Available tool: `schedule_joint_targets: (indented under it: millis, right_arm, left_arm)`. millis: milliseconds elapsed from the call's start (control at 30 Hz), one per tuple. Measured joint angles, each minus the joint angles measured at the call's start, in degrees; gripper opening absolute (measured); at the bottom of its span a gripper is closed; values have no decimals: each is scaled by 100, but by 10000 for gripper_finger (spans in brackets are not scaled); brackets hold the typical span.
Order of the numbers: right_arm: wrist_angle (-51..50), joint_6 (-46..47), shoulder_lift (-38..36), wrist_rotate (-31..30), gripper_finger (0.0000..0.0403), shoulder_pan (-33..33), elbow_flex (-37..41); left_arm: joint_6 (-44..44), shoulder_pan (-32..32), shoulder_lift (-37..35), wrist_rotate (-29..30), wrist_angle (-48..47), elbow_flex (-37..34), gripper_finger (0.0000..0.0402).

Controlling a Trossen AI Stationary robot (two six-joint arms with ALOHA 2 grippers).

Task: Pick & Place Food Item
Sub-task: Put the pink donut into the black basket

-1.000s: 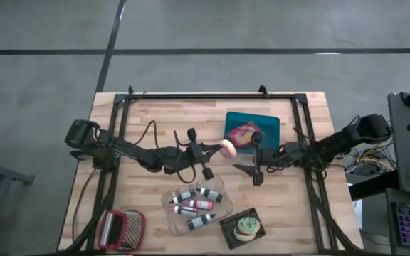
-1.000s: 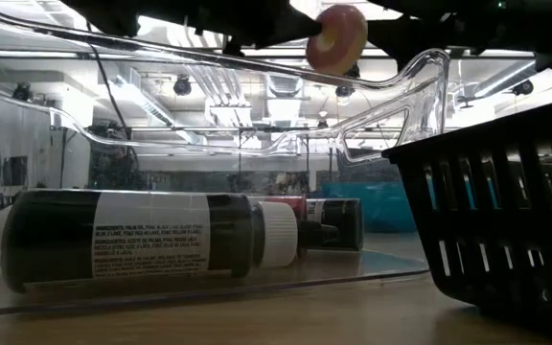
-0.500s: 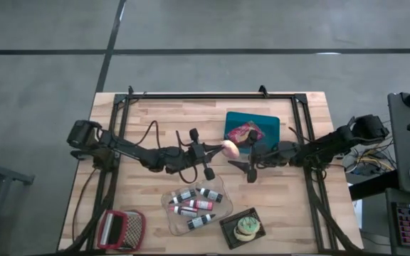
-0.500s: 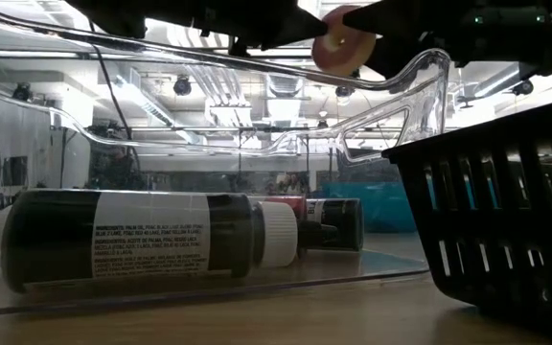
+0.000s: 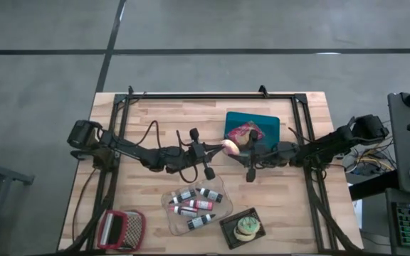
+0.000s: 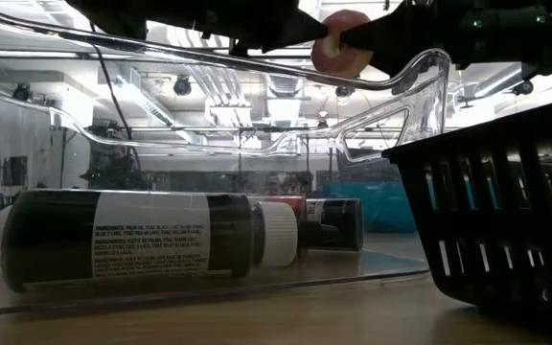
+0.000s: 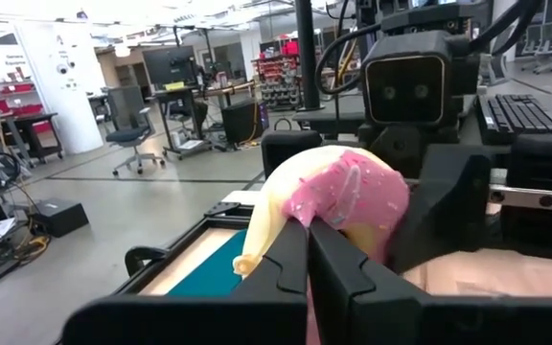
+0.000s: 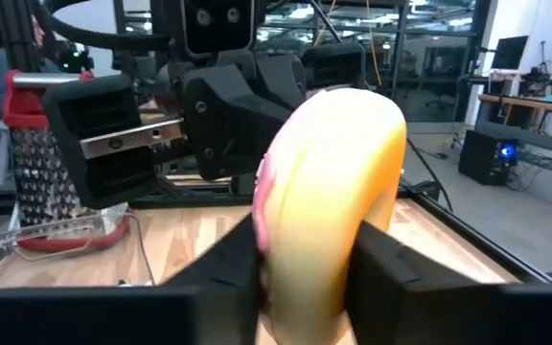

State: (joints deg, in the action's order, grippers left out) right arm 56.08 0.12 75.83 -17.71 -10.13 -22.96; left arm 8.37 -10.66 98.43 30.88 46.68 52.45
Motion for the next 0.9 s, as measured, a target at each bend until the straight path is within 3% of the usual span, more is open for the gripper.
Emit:
schedule_joint_targets:
  millis: [167,900]
  right_arm:
    - [-12,-63,-1,-35,22,0,2]
    - [-64,-129,-7,-20,12,2,9]
  left_arm:
    - [40,0,0,-51,-2,0,0]
    - [217,-61,-85,-216,-173,-17,13]
